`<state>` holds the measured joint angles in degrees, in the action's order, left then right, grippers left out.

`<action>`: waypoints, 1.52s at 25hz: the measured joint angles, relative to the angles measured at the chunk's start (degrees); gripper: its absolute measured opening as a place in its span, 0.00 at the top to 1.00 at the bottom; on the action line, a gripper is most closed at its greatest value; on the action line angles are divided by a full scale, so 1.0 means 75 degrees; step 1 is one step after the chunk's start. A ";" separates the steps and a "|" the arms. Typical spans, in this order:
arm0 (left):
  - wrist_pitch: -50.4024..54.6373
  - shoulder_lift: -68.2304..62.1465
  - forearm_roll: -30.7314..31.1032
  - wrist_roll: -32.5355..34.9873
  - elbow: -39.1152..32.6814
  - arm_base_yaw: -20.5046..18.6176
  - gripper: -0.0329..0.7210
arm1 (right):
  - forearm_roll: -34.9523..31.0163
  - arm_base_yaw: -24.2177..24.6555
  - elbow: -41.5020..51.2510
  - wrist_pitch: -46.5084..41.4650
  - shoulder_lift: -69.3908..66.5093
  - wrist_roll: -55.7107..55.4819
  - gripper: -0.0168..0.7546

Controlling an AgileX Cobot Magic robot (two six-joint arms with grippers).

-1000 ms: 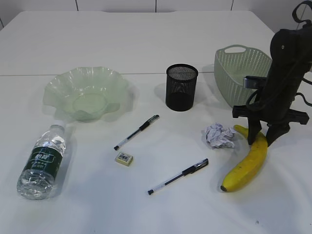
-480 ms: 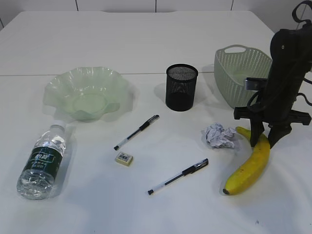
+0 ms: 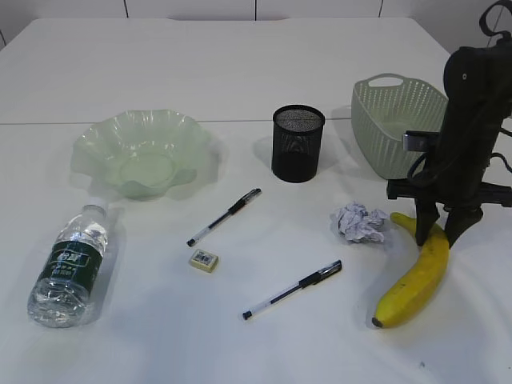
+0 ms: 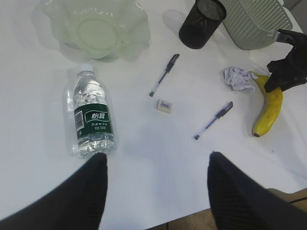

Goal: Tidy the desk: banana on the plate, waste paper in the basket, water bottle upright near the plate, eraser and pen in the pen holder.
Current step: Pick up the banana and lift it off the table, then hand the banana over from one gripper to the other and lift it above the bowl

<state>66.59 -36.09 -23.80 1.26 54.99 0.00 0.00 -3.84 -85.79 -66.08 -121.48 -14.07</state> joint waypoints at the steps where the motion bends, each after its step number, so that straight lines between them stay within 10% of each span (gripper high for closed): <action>1: 0.0000 0.0000 0.0000 0.0000 0.0000 0.0000 0.34 | 0.0000 0.0000 0.0000 -0.0044 0.0000 0.0000 0.66; 28: 0.0005 0.0000 -0.0039 0.0000 0.0000 0.0000 0.34 | -0.1378 -0.0387 0.0014 -0.0417 0.1851 0.1525 0.67; 38: 0.0005 0.0000 -0.0563 0.0000 0.0000 0.0000 0.34 | -0.4017 -0.0727 0.0014 -0.0224 0.1851 0.4050 0.67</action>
<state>66.63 -36.09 -28.02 1.26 54.99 0.00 -30.13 -9.30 -85.68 -67.76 -107.60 16.30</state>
